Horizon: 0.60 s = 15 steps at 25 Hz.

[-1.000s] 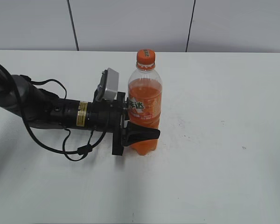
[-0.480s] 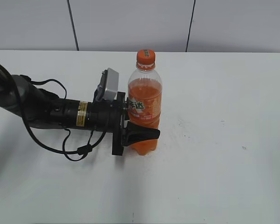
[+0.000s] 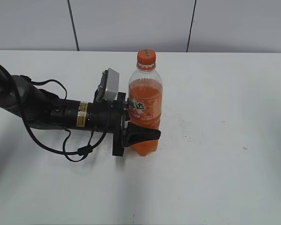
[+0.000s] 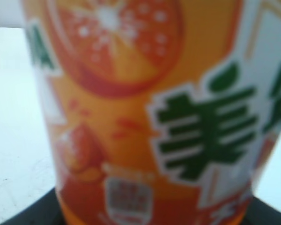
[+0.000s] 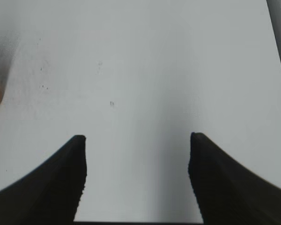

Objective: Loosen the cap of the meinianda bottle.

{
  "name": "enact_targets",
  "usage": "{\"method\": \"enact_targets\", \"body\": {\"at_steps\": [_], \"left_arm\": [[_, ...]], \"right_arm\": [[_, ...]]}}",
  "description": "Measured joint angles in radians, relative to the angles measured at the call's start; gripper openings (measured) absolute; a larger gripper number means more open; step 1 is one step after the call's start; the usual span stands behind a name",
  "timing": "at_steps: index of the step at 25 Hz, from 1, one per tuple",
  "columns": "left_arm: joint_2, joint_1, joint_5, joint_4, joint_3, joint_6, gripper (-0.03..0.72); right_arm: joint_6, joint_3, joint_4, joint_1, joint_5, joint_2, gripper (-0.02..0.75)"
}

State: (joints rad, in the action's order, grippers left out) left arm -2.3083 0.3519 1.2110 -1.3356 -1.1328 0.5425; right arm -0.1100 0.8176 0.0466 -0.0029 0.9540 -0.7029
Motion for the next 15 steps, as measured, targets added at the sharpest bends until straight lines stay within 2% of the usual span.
{"method": "enact_targets", "body": {"at_steps": [4, 15], "left_arm": [[0.0, 0.0, 0.001, 0.0, 0.0, 0.0, 0.39], [0.0, 0.0, 0.002, 0.002, 0.0, 0.0, 0.39]], "right_arm": [[0.017, 0.079, 0.008, 0.0, -0.051, -0.172, 0.514], [0.044, 0.418, 0.021, 0.0, 0.091, -0.576, 0.514]]}}
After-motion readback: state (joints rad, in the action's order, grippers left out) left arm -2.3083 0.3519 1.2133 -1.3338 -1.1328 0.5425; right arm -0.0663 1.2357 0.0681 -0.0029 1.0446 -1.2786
